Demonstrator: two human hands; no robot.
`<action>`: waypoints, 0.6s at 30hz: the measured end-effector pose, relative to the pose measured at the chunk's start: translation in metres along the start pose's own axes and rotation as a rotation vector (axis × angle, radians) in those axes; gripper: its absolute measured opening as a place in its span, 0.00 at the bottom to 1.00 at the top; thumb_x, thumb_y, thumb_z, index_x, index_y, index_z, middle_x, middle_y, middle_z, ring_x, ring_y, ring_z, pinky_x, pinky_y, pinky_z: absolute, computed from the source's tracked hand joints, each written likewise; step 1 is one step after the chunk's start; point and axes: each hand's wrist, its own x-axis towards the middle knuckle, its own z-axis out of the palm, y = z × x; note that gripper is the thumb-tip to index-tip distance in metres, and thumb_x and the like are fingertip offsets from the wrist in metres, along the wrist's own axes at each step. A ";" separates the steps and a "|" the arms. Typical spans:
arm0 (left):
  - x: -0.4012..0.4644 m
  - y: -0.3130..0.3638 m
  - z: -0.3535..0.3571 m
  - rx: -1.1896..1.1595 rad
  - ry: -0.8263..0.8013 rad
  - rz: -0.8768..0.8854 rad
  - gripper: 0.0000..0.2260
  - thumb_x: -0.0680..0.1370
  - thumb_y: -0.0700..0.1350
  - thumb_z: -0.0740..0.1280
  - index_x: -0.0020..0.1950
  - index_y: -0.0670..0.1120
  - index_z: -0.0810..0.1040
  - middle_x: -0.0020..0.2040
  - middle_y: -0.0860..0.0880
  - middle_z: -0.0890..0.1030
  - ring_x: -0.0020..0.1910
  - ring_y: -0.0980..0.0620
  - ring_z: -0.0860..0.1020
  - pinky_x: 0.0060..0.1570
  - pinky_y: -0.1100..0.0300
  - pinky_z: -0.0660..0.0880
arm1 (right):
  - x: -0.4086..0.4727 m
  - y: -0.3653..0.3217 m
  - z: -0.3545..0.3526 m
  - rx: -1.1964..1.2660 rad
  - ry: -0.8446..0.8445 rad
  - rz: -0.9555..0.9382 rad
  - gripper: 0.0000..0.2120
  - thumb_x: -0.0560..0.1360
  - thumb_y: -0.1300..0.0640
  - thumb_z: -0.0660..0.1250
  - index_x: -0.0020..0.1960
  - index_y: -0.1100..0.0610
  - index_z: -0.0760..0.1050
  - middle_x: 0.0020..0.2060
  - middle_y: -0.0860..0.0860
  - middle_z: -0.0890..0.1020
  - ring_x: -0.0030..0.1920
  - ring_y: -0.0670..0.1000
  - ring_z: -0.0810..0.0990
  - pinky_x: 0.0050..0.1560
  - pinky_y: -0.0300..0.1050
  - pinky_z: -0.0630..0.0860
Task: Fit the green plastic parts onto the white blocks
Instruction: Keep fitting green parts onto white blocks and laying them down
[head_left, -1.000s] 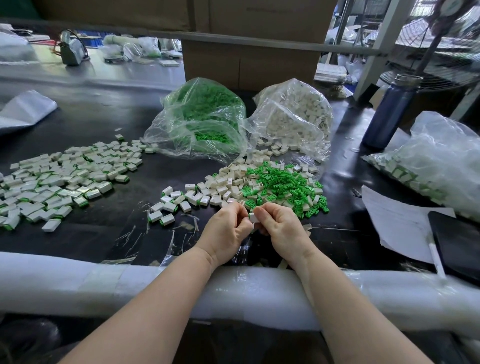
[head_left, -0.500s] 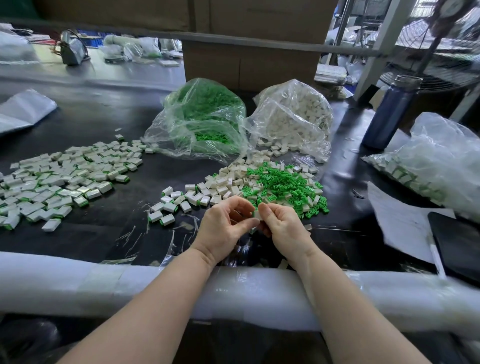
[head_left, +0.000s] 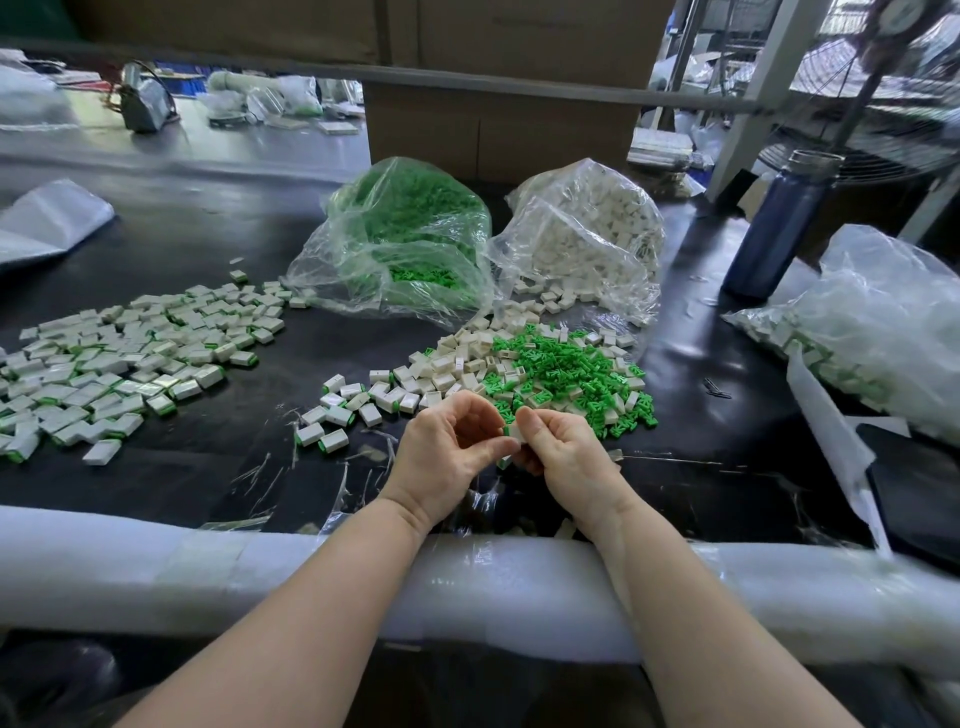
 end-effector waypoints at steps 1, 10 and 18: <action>0.000 0.000 0.000 0.002 -0.002 0.006 0.10 0.67 0.37 0.75 0.39 0.48 0.76 0.34 0.52 0.78 0.32 0.60 0.76 0.39 0.66 0.76 | 0.000 0.000 0.000 0.003 0.000 0.000 0.18 0.80 0.57 0.57 0.32 0.56 0.73 0.26 0.47 0.73 0.26 0.41 0.69 0.30 0.35 0.68; -0.003 0.001 0.003 0.201 0.032 0.138 0.07 0.69 0.41 0.74 0.43 0.41 0.79 0.37 0.51 0.78 0.35 0.57 0.75 0.40 0.69 0.74 | -0.002 -0.002 0.000 0.017 0.008 0.018 0.18 0.81 0.58 0.57 0.32 0.58 0.70 0.24 0.48 0.70 0.24 0.41 0.67 0.28 0.34 0.66; -0.005 0.006 0.005 0.383 0.037 0.258 0.06 0.71 0.39 0.73 0.41 0.41 0.77 0.35 0.52 0.74 0.33 0.58 0.71 0.36 0.72 0.69 | -0.003 -0.005 0.000 0.092 -0.042 0.042 0.20 0.81 0.60 0.56 0.30 0.57 0.69 0.20 0.44 0.70 0.23 0.40 0.67 0.26 0.32 0.66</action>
